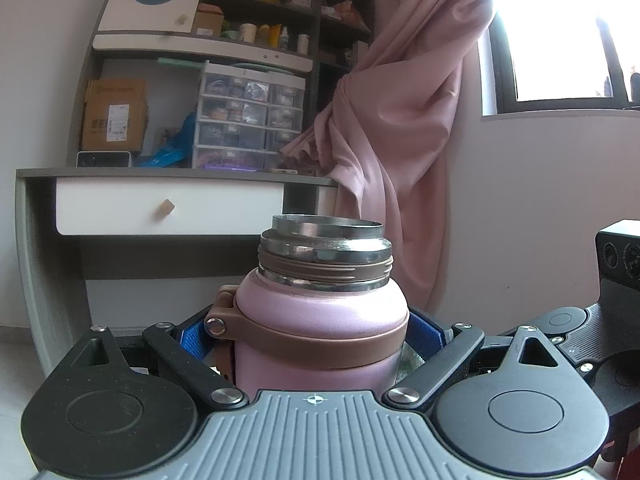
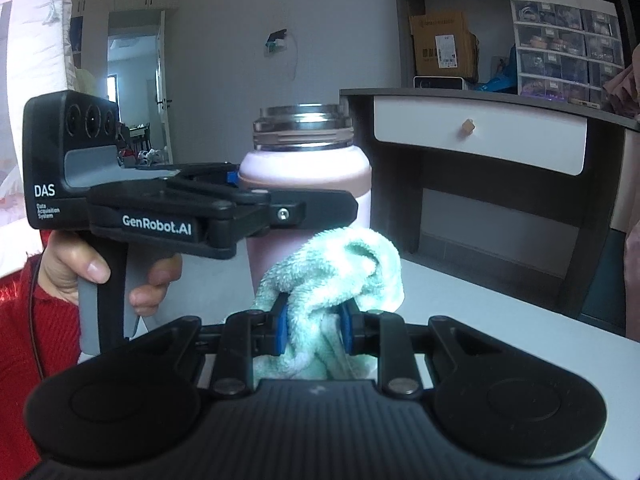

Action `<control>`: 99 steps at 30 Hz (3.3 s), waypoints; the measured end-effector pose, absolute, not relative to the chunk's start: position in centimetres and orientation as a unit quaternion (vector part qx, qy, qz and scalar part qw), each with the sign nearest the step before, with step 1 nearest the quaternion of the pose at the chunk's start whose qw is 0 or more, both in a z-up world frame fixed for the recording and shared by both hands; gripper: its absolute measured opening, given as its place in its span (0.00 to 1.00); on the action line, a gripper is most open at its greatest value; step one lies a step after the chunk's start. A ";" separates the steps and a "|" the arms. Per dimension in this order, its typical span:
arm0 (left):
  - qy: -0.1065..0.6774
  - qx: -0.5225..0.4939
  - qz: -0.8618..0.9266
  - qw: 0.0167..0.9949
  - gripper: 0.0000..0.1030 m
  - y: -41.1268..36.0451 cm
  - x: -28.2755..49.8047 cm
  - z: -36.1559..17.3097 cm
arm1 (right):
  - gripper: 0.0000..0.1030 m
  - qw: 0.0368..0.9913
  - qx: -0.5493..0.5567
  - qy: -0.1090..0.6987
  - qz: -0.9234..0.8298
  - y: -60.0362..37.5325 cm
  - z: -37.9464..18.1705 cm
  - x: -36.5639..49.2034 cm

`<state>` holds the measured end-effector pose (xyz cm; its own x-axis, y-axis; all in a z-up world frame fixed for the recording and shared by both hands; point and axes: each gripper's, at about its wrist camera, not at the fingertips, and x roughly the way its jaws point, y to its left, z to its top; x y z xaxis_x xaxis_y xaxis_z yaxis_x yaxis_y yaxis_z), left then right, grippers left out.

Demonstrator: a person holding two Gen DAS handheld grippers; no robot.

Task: Clean container
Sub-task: 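Wipe the towel down the bottle side toward its base with the right gripper, then set the pink bottle upright on the table and open the left gripper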

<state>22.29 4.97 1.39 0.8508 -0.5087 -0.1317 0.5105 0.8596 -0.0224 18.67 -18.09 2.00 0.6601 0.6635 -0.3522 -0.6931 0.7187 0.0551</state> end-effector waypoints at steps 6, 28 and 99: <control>0.066 0.007 -0.265 0.962 0.92 5.0 22.3 1.4 | 0.24 0.912 -0.032 0.168 0.374 -18.5 2.4 19.0; 0.066 0.008 -0.266 0.962 0.92 5.5 22.5 1.4 | 0.24 0.910 -0.048 0.181 0.371 -18.0 1.2 18.9; 0.126 -0.028 -0.083 0.988 1.00 3.6 10.3 0.1 | 0.26 0.967 0.046 0.222 0.111 -26.5 -0.5 15.1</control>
<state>10.27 3.60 0.11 0.9544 -0.1708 -0.2447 0.1567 0.9847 -0.0763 15.12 -26.53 -0.47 0.8764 0.2353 -0.4202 -0.1939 0.9711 0.1392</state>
